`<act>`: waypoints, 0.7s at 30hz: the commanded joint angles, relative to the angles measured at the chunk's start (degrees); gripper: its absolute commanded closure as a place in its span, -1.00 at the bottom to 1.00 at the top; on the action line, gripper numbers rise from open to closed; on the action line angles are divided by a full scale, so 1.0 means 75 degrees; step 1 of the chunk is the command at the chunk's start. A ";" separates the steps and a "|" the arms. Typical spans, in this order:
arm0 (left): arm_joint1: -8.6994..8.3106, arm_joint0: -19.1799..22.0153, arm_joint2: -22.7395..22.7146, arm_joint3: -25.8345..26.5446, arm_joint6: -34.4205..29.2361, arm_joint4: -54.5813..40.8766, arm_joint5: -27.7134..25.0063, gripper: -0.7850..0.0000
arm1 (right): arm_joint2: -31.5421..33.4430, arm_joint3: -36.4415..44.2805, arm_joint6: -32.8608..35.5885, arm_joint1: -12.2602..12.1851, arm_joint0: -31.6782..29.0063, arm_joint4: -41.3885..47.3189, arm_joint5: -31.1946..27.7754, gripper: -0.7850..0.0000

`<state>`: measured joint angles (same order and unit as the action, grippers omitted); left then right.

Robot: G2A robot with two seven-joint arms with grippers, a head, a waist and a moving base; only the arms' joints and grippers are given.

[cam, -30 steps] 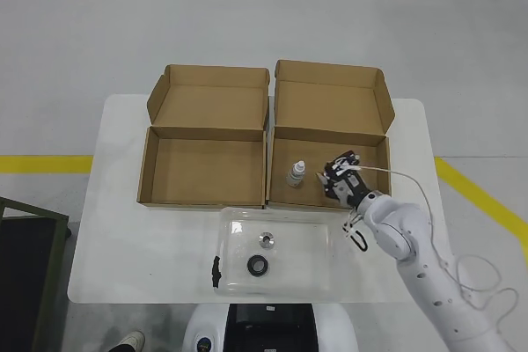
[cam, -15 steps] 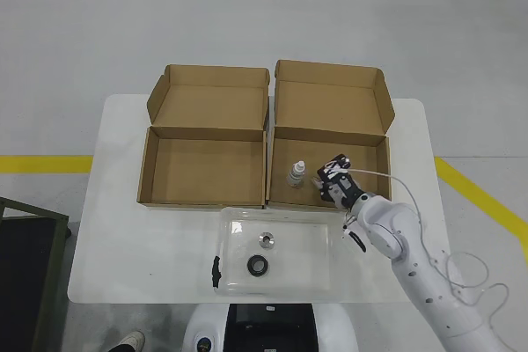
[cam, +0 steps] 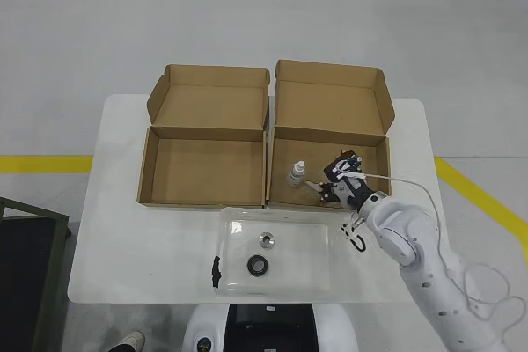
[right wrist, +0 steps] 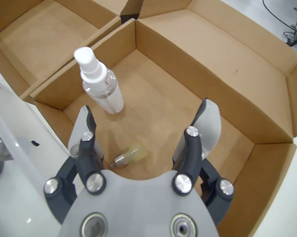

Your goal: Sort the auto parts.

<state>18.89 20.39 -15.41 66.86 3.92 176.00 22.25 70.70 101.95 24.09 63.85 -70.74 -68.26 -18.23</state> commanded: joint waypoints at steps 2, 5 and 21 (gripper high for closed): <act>0.0000 0.0000 0.0000 0.0000 0.0000 0.0000 0.0000 -1.00 | 0.0303 0.0555 0.0030 -0.0064 -0.0325 0.0128 -0.0351 -1.00; 0.0000 0.0000 0.0000 0.0000 0.0000 0.0000 0.0000 -1.00 | 0.0538 0.1035 -0.0013 -0.0110 -0.0612 0.0326 -0.0653 -1.00; 0.0000 0.0000 0.0000 0.0000 0.0000 0.0000 0.0000 -1.00 | 0.0514 0.2642 0.0032 -0.0250 -0.1493 0.0090 -0.2106 -1.00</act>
<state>18.89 20.39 -15.41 66.86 3.92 176.00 22.25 75.06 121.52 24.50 62.02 -81.49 -66.95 -33.41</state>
